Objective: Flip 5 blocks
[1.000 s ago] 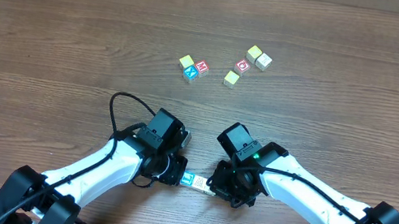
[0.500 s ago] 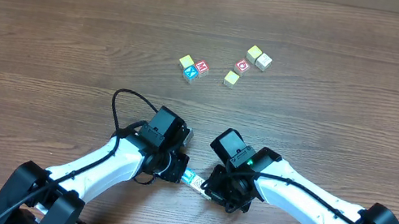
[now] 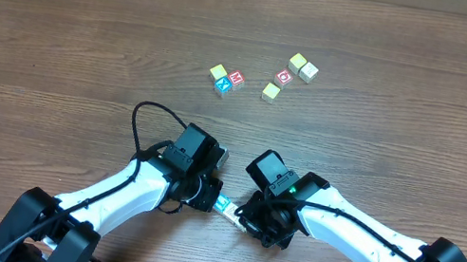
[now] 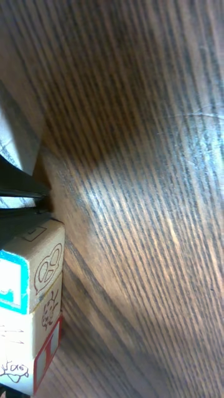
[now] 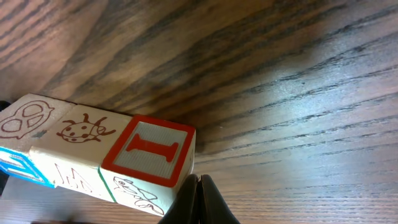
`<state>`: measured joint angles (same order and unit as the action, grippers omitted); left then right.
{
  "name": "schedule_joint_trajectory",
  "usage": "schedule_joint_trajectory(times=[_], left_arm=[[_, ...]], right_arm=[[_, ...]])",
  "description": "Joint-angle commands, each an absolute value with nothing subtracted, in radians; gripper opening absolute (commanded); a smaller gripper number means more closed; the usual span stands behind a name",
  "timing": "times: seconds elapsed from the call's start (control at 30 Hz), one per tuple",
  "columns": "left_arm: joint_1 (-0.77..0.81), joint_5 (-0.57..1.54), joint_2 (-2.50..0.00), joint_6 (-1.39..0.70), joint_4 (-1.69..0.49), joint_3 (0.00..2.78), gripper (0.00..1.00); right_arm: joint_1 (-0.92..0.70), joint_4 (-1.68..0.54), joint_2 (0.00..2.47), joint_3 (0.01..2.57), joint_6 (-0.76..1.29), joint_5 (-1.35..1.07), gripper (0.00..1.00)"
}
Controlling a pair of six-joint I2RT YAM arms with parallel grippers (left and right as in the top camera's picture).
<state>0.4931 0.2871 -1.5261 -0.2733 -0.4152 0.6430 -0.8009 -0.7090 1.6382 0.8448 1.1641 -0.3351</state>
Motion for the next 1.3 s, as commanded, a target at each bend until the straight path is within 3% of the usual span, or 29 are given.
schedule_joint_trajectory(times=[0.0, 0.57, 1.27], left_arm=[[0.505, 0.297, -1.567, -0.239, -0.406, 0.631, 0.04], [0.504, 0.227, -1.567, -0.207, -0.361, 0.631, 0.04], [0.504, 0.19, -1.567, -0.02, -0.411, 0.631, 0.04]], right_arm=[[-0.813, -0.665, 1.641, 0.857, 1.204, -0.35, 0.04], [-0.813, -0.662, 1.641, 0.857, 1.229, -0.35, 0.04], [-0.815, -0.659, 1.641, 0.857, 1.277, -0.337, 0.04]])
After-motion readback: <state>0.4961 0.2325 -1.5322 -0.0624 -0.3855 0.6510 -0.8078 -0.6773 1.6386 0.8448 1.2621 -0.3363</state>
